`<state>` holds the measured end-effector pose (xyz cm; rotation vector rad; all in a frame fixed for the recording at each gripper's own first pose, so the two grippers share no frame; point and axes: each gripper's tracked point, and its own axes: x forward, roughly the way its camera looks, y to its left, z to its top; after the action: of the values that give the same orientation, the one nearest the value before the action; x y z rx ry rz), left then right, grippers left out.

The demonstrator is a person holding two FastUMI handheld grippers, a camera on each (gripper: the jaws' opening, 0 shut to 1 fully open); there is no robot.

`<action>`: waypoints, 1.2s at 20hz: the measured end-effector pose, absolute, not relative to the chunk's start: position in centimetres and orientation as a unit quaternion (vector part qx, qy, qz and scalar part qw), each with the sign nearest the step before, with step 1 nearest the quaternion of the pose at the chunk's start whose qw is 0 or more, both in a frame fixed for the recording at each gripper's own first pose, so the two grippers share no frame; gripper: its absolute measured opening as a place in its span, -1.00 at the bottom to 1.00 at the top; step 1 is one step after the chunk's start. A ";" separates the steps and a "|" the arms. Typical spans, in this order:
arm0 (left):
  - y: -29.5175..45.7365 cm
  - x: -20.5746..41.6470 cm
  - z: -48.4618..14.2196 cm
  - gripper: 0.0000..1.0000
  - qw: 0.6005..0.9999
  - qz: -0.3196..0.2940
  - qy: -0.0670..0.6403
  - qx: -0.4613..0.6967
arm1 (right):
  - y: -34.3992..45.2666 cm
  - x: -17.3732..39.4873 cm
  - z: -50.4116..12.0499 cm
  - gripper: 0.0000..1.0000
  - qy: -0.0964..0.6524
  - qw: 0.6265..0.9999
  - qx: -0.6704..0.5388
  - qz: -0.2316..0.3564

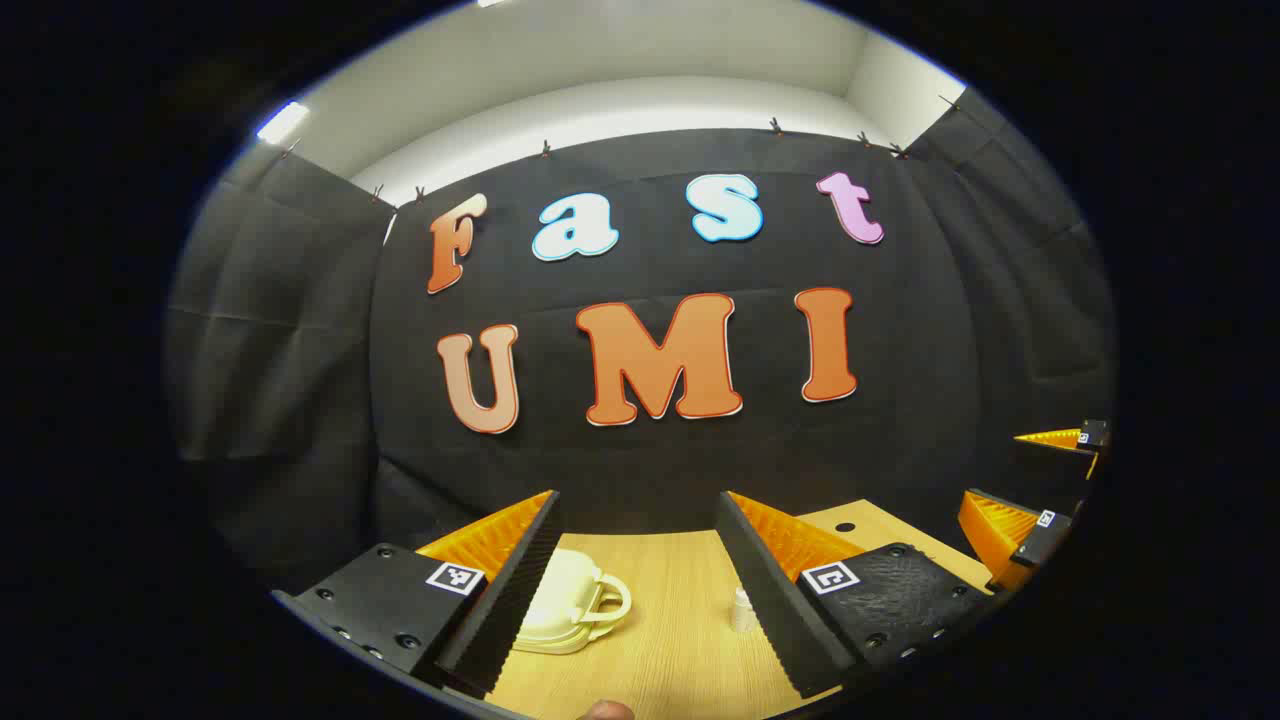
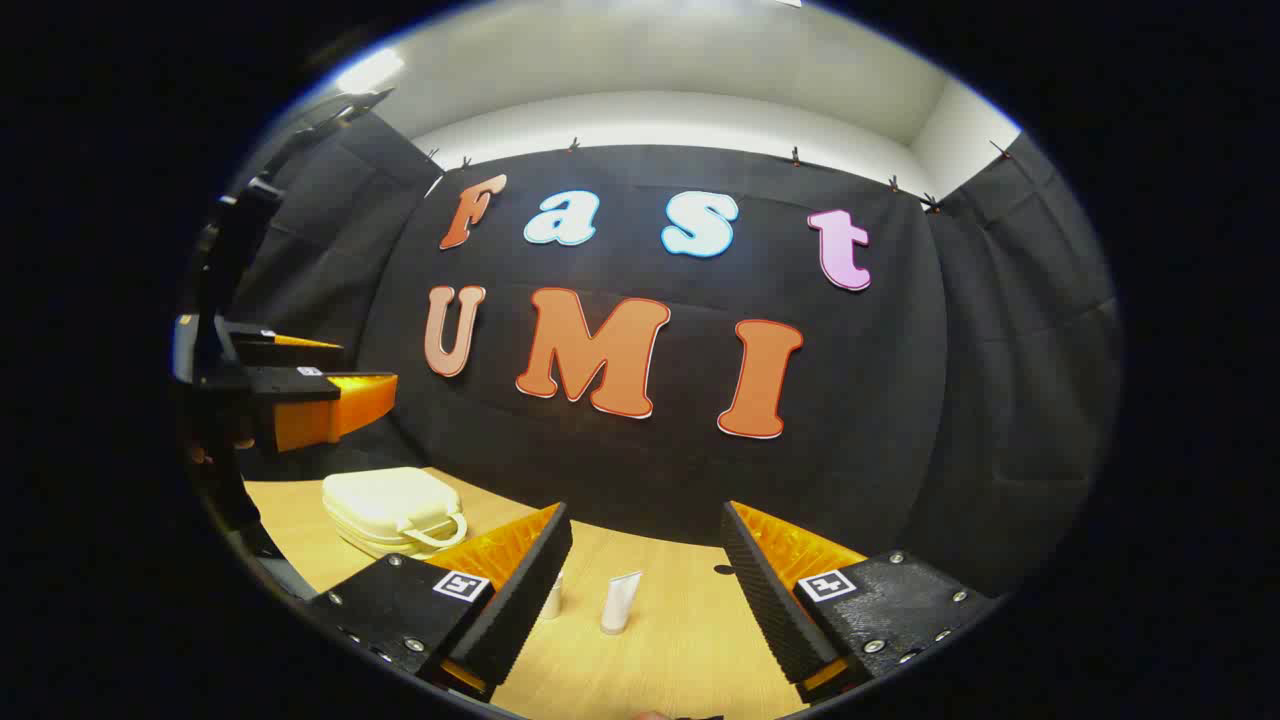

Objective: First open the suitcase, pack the skin care products into it, and then close the suitcase.

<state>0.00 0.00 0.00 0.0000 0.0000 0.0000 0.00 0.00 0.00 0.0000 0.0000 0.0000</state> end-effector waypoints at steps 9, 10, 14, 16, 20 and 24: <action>-1.3 1.2 -0.4 1.00 1.000 -0.008 0.010 0.020 | 0.9 0.5 -3.4 0.92 0.031 0.999 0.021 0.015; -1.1 1.3 -0.2 1.00 1.000 -0.014 0.004 0.018 | 1.4 0.6 -2.6 0.92 0.025 0.999 0.023 0.013; 0.5 2.7 0.2 1.00 0.999 -0.037 -0.024 0.023 | 3.5 1.3 -1.3 0.92 0.030 0.998 0.050 0.000; 1.2 3.4 -0.3 1.00 0.998 -0.051 -0.025 0.027 | 3.5 2.0 -1.3 0.92 0.040 0.997 0.064 -0.020; 3.3 4.5 -1.4 0.99 0.998 -0.058 -0.024 0.001 | 3.6 3.3 -0.5 0.92 0.038 0.997 0.041 -0.044; 5.5 5.2 -2.6 1.00 0.998 -0.053 -0.020 0.001 | 4.4 4.5 0.3 0.92 0.031 0.997 0.049 -0.049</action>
<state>5.19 5.52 -2.63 0.0026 -0.0394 -0.1062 4.49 4.44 0.33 0.0982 0.0622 -0.0971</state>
